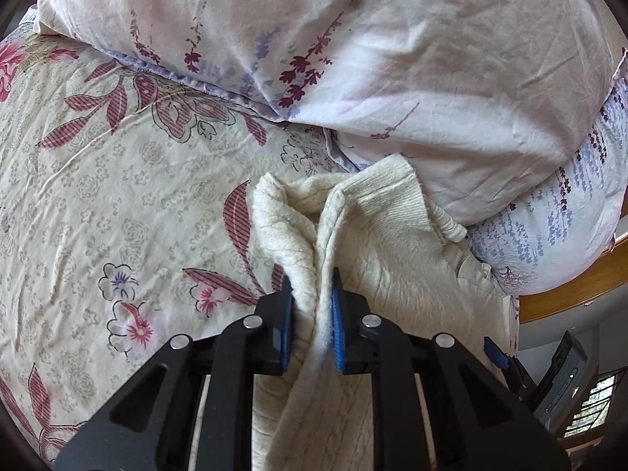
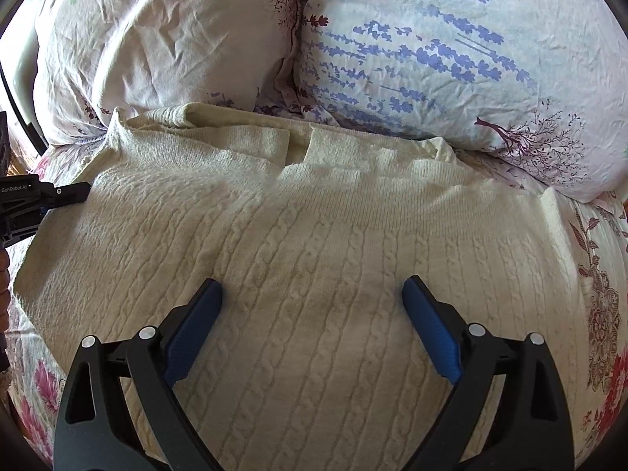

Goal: Fold small clothes

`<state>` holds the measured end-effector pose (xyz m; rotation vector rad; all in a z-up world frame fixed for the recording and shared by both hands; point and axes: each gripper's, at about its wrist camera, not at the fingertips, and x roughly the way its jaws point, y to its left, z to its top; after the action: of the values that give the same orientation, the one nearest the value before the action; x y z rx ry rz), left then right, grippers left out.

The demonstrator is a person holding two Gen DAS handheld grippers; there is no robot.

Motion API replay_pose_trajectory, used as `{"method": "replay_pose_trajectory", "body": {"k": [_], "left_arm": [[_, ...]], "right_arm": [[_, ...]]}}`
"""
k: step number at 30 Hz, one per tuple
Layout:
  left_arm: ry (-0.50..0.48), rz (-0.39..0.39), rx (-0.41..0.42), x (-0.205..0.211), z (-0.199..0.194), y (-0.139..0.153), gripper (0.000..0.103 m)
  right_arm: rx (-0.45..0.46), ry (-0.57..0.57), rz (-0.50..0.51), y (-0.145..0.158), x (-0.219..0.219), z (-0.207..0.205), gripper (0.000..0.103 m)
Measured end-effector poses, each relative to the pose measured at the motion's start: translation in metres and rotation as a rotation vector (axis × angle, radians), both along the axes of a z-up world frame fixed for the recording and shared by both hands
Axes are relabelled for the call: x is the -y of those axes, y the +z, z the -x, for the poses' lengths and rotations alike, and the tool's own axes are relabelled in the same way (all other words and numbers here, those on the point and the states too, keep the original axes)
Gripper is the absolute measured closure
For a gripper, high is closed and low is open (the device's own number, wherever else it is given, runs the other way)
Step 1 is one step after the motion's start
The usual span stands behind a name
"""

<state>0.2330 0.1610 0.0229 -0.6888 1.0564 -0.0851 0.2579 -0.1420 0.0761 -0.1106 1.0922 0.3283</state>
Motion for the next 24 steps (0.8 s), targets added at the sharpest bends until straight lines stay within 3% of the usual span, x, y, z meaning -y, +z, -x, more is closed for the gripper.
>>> {"method": "replay_pose_trajectory", "body": {"k": [8, 15, 24], "left_arm": [[-0.019, 0.191, 0.106, 0.002, 0.003, 0.033, 0.089], [-0.135, 0.337, 0.194, 0.047, -0.004, 0.079, 0.09], [-0.211, 0.559, 0.229, 0.098, -0.019, 0.107, 0.09]], "right_arm": [[0.002, 0.0, 0.0, 0.0, 0.0, 0.0, 0.008], [0.014, 0.004, 0.007, -0.002, -0.003, 0.001, 0.008], [0.04, 0.011, 0.015, -0.007, -0.004, 0.002, 0.008]]}}
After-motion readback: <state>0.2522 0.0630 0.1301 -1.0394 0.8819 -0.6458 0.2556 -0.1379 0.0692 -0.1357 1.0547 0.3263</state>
